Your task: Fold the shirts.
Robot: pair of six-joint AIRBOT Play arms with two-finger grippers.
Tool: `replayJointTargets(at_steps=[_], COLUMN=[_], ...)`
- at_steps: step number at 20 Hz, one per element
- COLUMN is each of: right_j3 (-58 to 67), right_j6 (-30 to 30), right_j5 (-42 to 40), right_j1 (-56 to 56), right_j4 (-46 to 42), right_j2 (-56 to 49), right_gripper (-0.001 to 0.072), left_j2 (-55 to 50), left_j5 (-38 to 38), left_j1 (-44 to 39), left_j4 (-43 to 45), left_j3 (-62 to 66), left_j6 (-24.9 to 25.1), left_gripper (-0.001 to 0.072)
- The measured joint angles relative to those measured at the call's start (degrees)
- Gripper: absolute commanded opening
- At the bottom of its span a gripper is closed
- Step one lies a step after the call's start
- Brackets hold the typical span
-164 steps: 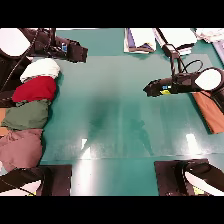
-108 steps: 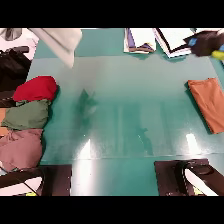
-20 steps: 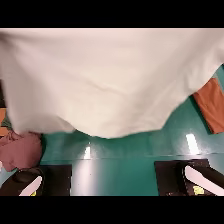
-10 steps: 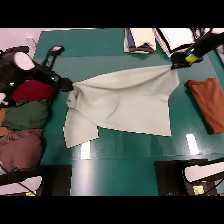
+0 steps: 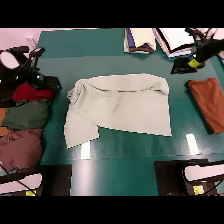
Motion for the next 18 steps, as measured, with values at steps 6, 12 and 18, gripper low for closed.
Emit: replayJointTargets(at_steps=[6, 12, 18], right_j3=[-18.78, -25.79, -32.35], right_j6=[-1.9, -2.29, -2.4], right_j5=[-4.59, -7.39, -6.1], right_j1=[-2.03, 0.46, -3.85], right_j4=[7.45, 8.92, 8.48], right_j2=[11.58, 16.81, 20.98], right_gripper=[0.045, 0.045, 0.0452], left_j2=[3.41, 3.23, 5.92], left_j5=[5.88, 15.32, 15.1], left_j1=[1.01, -3.26, -4.46], left_j4=[-8.07, -11.37, -11.02], left_j3=[-18.38, -25.88, -26.93], left_j6=[2.6, 3.5, 2.8], left_gripper=[0.0602, 0.0283, 0.0028])
